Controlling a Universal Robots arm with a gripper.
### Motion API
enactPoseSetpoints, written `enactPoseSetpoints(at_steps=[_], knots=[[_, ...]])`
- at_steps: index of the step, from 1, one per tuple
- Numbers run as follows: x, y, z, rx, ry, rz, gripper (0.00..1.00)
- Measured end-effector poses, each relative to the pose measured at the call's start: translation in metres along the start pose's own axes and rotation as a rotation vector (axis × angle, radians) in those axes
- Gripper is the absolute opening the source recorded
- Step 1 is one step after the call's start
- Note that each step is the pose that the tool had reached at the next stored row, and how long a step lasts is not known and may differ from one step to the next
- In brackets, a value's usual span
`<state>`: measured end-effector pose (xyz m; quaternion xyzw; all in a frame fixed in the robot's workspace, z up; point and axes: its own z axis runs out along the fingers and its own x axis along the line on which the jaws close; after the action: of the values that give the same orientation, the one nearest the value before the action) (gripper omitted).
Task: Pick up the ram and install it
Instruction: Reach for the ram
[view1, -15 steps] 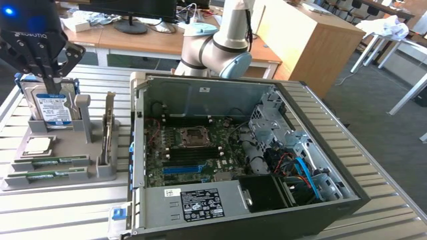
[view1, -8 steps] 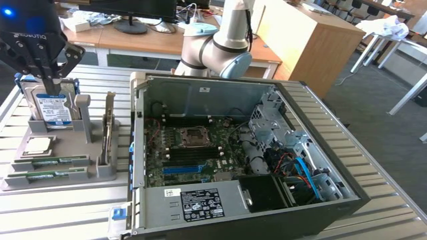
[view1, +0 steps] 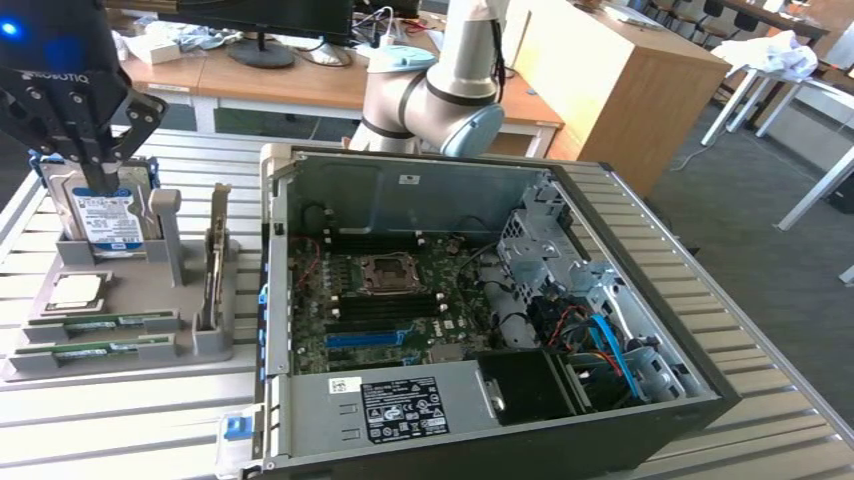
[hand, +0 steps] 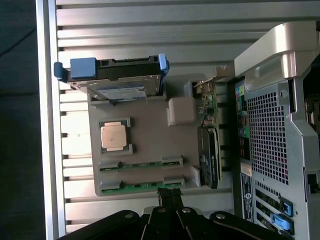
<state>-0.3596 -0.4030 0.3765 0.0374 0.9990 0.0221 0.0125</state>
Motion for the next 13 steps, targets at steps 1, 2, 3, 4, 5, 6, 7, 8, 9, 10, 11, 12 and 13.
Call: enactPoseSetpoints(at_steps=[1,2,3,4,5,6,7,8,9,10,11,12,13], knots=[[0.0001,-0.0013,-0.0001,0.0000,0.0000,0.000,0.10],[0.0002,-0.0026,-0.0002,0.0001,0.0001,0.000,0.10],[0.0003,-0.0039,-0.0002,0.0001,0.0001,0.000,0.10],[0.0003,-0.0049,-0.0002,0.0001,0.0000,0.000,0.10],[0.0003,-0.0055,-0.0002,0.0001,0.0000,0.000,0.10],[0.0003,-0.0055,-0.0002,0.0000,0.0000,0.000,0.10],[0.0003,-0.0055,-0.0003,0.0001,0.0001,0.000,0.10],[0.0003,-0.0055,-0.0002,0.0000,0.0000,0.000,0.10],[0.0003,-0.0056,-0.0002,0.0000,-0.0001,0.000,0.10],[0.0006,-0.0057,-0.0003,0.0001,0.0001,0.000,0.10],[0.0011,-0.0058,-0.0002,0.0000,-0.0001,0.000,0.10],[0.0018,-0.0058,-0.0003,0.0000,-0.0001,0.000,0.10],[0.0026,-0.0058,-0.0003,0.0001,-0.0001,0.000,0.10]])
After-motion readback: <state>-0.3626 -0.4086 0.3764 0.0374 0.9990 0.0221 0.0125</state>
